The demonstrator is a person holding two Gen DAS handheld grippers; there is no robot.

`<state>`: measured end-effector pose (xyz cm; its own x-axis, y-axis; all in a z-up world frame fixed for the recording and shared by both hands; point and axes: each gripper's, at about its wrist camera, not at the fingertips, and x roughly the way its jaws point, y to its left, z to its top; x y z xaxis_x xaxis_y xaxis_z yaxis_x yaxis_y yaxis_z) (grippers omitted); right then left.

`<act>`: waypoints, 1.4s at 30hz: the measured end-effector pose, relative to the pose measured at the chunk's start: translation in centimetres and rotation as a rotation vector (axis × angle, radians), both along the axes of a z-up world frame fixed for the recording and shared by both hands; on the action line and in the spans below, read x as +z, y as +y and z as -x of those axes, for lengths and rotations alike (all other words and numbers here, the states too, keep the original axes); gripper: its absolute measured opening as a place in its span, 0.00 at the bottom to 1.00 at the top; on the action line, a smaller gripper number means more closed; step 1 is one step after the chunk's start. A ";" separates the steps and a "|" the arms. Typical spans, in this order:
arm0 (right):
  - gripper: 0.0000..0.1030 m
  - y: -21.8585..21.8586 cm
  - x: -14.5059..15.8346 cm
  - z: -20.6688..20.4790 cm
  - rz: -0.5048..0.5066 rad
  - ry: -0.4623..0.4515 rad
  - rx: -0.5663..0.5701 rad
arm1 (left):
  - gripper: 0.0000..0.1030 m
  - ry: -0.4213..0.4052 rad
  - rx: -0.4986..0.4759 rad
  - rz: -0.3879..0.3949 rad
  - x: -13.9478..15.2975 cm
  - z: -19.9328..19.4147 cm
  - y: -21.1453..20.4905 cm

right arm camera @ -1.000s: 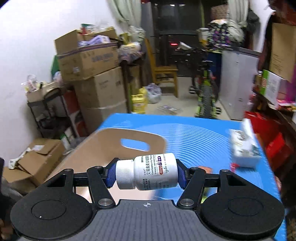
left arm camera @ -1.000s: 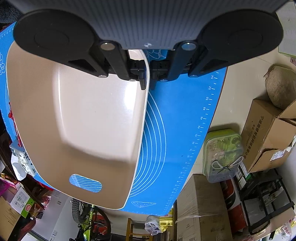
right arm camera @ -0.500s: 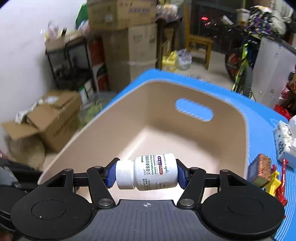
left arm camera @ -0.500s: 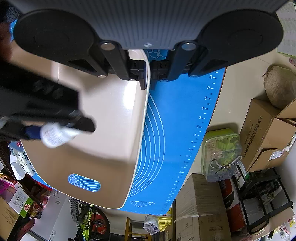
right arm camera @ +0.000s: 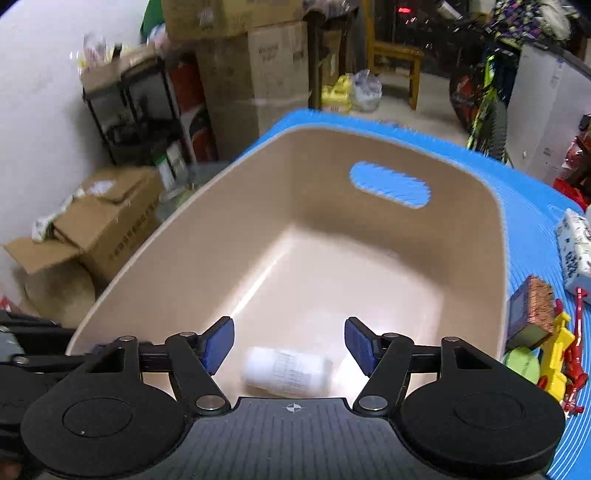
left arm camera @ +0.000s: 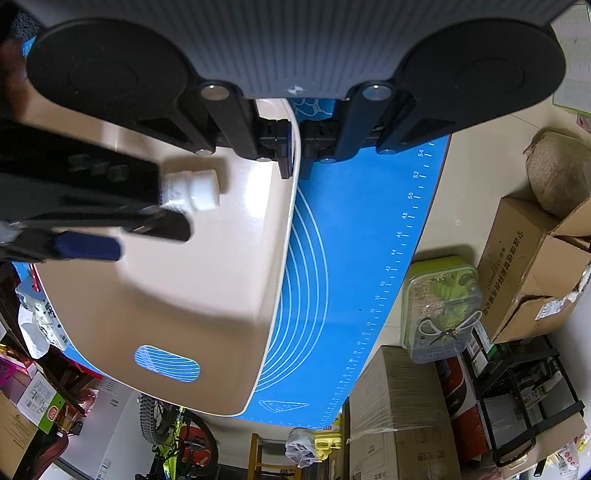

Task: Organize rigid objects
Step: 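Lift the white pill bottle with the right tool and drop it into the bin, then grasp the black earbud case with the right tool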

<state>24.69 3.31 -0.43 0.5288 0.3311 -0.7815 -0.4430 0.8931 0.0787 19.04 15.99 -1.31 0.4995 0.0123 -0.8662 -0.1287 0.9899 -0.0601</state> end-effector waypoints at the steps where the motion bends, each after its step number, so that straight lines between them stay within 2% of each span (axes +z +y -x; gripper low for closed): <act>1: 0.72 -0.6 0.5 0.2 -0.017 -0.016 -0.012 | 0.05 0.000 0.002 -0.001 0.0 0.0 0.0; 4: 0.73 -2.4 2.1 0.4 -0.060 -0.051 -0.039 | 0.05 0.001 0.004 0.000 0.0 0.0 0.0; 10: 0.74 -6.8 4.8 1.0 -0.074 -0.127 -0.110 | 0.05 0.001 0.005 0.003 0.0 0.0 0.0; 14: 0.77 -10.4 5.4 1.6 -0.071 -0.156 -0.189 | 0.05 0.002 0.007 0.006 0.0 -0.1 0.0; 18: 0.77 -14.2 4.5 2.6 -0.034 -0.173 -0.268 | 0.05 0.002 0.006 0.005 0.0 0.0 0.0; 28: 0.77 -20.6 -1.0 3.6 0.030 -0.049 -0.391 | 0.05 0.002 0.009 0.008 0.0 0.0 0.0; 42: 0.74 -21.0 -7.2 3.6 0.081 0.145 -0.453 | 0.05 0.002 0.010 0.010 0.1 0.0 0.0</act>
<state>21.13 -17.67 -7.62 0.4892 0.0276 -0.8717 0.0022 0.9995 0.0329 19.01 15.98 -1.25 0.4977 0.0087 -0.8673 -0.1383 0.9879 -0.0695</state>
